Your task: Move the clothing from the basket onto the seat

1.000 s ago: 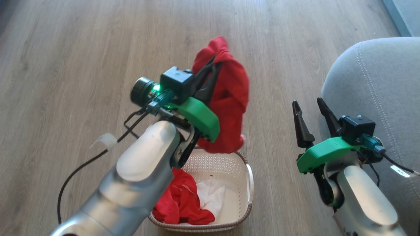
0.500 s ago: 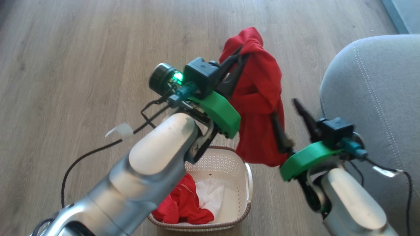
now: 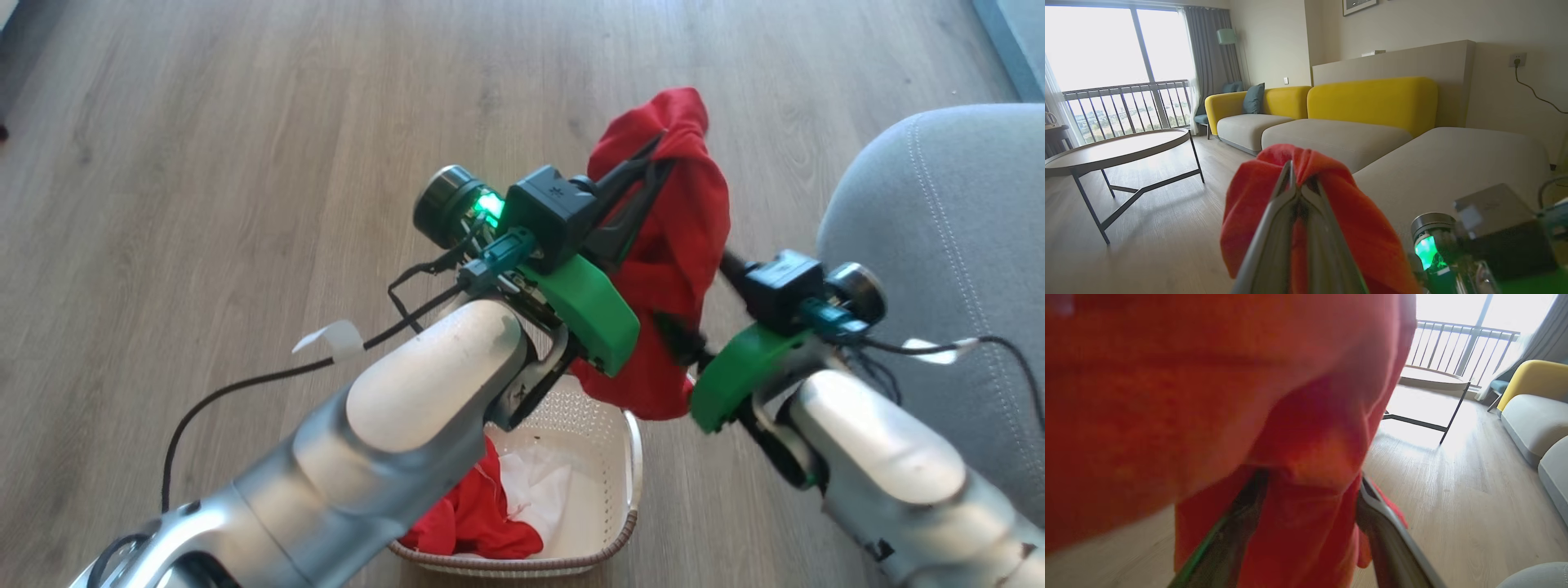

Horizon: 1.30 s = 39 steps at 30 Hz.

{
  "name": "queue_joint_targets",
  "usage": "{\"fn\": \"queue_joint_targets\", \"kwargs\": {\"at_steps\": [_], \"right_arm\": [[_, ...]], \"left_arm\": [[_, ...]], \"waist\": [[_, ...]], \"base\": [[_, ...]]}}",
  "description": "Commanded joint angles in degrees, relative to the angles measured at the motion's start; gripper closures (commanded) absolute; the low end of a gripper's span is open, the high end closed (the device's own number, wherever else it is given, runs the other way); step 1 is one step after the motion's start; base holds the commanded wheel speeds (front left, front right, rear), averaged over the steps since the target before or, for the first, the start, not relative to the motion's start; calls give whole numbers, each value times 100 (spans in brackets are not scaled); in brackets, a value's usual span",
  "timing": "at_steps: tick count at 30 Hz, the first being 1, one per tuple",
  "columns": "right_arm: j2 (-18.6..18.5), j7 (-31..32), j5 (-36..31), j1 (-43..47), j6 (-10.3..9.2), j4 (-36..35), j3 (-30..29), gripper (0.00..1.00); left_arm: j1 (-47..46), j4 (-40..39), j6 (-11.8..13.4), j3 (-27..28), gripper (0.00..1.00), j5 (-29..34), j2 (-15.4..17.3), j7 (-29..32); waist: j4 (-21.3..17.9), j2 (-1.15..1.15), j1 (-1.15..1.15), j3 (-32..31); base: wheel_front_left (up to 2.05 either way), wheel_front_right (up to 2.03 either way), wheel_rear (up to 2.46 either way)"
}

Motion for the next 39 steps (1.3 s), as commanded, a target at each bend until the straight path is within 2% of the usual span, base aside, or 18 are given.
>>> {"fn": "queue_joint_targets", "kwargs": {"at_steps": [1, 3, 4, 5, 6, 10, 20, 21, 22, 23, 31, 39], "right_arm": [[-39, -28, 195, -269, 40, 55, 286, 0], [-20, -28, 556, -404, 40, 379, 729, 0], [-5, -28, 672, -506, 40, 462, 874, 33], [28, -28, 803, -557, 40, 509, 932, 89], [60, -28, 915, -576, 40, 537, 977, 100], [106, -28, 1137, -492, 40, 518, 942, 100], [162, -28, 977, -57, 40, 291, 372, 100], [169, -28, 957, -7, 40, 261, 285, 100], [170, -28, 922, 40, 40, 229, 211, 100], [173, -28, 895, 89, 40, 202, 140, 100], [251, -28, 676, 448, 40, -21, -675, 100], [298, -28, 419, 686, 40, -367, -1375, 100]], "left_arm": [[-381, -210, 28, 158, 100, -70, 70, -30], [-373, -226, 17, 108, 100, -118, 70, -30], [-361, -232, 11, 88, 100, -160, 70, -30], [-354, -245, 8, 63, 100, -187, 70, -30], [-344, -244, 14, 40, 100, -207, 70, -30], [-307, -168, 29, 7, 100, -262, 70, -30], [-174, -72, 57, 97, 100, -201, 70, -30], [-145, -42, 53, 110, 85, -203, 70, -30], [-122, -20, 45, 129, 54, -197, 70, -30], [-95, 3, 24, 144, 0, -196, 70, -30], [119, 368, -229, 166, 0, -112, 70, -30], [351, 856, -551, 214, 0, 6, 95, -30]], "waist": [[46, 0, 0, -13], [94, 0, 0, -22], [119, 0, 0, -26], [149, 0, 0, -29], [172, 0, 0, -32], [227, 0, 0, -24], [120, 0, 0, -48], [100, 0, 0, -49], [77, 0, 0, -49], [53, 0, 0, -46], [-165, 0, 0, 18], [-659, 0, 0, 146]], "base": [[0, 0, 0], [0, 0, 0], [0, 0, 0], [0, 0, 0], [0, 0, 0], [0, 0, 0], [0, 0, 0], [0, 0, 0], [0, 0, 0], [0, 0, 0], [0, 0, 0], [0, 0, 0]]}}
